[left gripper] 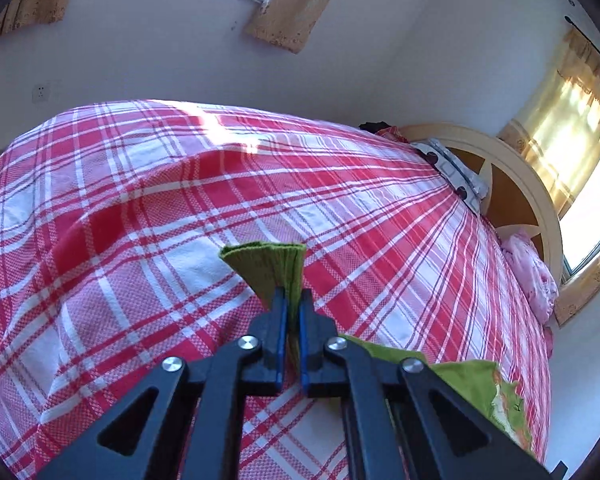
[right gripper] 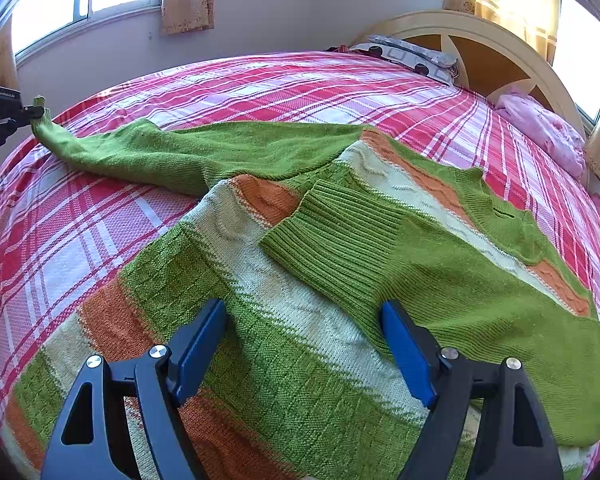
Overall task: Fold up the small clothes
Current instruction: 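Close the left tool on the green sleeve cuff, then lift the sleeve with the left tool and lay it across the sweater body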
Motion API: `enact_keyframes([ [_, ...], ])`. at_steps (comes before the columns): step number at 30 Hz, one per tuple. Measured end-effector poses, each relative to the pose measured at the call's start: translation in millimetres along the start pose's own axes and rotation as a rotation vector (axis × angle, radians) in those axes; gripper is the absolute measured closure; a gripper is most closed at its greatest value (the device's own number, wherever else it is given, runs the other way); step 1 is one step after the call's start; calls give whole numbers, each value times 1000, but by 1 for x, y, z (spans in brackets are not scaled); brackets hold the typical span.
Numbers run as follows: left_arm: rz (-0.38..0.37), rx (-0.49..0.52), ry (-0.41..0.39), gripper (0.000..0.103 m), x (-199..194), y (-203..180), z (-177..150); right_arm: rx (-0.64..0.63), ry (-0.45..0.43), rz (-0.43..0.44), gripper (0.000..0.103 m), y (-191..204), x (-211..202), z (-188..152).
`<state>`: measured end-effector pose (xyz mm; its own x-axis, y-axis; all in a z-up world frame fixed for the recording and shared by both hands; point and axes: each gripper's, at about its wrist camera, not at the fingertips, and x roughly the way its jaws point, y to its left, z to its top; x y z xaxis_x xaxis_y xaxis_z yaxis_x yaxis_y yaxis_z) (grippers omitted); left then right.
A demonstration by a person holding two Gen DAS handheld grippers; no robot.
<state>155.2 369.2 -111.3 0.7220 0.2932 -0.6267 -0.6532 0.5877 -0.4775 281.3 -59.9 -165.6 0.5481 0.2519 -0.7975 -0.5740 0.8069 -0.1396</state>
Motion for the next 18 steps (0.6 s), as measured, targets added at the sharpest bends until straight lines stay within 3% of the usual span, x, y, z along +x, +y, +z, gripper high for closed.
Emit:
enact_keyframes([
  [3,-47,-36,-1,98,-1,-2,-1,4,-2,0,23,0,0,0],
  [6,-73,-4,-25,98,-8,-18,5,12,-1,7,23,-1,0,0],
  [11,-150,91,-62,98,-28,-63,14,46,-6,23,22,-8,-4,3],
  [18,-274,225,-75,98,-54,-128,11,194,-92,55,22,-44,-46,1],
])
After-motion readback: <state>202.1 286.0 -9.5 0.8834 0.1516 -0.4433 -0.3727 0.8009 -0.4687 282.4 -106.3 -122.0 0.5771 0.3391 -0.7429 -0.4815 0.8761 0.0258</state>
